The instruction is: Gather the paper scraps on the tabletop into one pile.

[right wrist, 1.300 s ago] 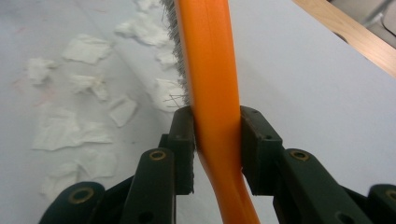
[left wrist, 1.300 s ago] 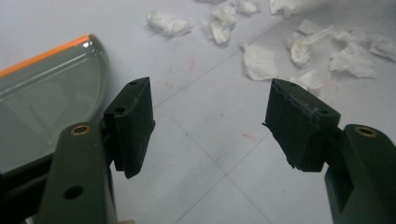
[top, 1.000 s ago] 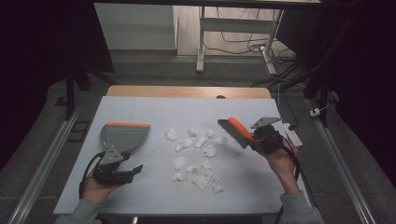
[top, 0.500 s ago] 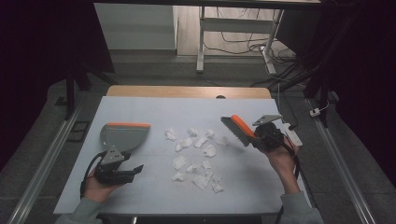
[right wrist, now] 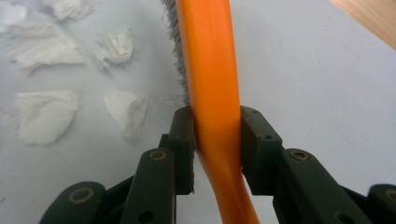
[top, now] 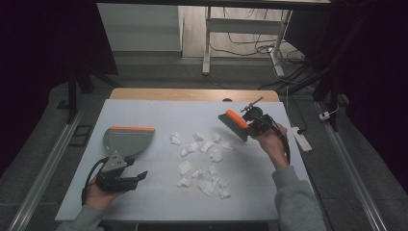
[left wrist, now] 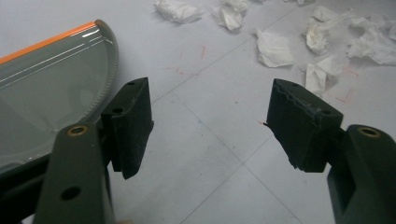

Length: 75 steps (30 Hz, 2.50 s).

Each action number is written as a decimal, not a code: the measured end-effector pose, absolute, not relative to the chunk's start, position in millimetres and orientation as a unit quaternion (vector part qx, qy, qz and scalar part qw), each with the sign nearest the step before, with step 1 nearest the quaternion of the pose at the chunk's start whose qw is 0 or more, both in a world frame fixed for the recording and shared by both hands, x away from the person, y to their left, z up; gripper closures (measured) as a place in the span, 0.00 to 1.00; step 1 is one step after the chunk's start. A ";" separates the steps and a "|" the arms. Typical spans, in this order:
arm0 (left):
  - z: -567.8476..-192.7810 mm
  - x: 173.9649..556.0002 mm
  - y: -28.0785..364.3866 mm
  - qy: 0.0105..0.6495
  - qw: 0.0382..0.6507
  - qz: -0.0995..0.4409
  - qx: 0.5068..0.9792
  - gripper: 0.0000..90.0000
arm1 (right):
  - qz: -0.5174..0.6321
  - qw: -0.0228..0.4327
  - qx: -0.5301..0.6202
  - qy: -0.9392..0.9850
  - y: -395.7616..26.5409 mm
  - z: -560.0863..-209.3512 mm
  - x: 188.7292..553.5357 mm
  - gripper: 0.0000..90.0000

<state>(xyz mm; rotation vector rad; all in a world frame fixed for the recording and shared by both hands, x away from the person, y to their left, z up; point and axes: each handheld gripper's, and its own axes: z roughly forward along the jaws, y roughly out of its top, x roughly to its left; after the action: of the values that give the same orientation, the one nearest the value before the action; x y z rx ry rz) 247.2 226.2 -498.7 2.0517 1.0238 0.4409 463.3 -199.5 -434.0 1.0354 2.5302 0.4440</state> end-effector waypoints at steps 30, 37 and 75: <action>-502.6 249.7 224.3 0.395 0.389 0.169 0.815 0.37 | 0.092 0.105 0.194 0.971 -148.1 -441.1 420.7 0.79; -502.0 248.4 224.3 0.395 0.390 0.171 0.814 0.37 | 0.150 0.114 0.208 0.960 -155.3 -423.3 419.4 0.79; -505.8 247.6 229.4 0.402 0.388 0.166 0.813 0.38 | 0.060 0.125 0.078 0.987 -91.4 -449.8 440.1 0.79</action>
<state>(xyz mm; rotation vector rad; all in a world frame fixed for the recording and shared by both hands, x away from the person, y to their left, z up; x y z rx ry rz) 247.6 229.4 -505.8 2.0666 1.0220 0.4216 440.1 -91.4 -449.8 0.2269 2.8764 0.1740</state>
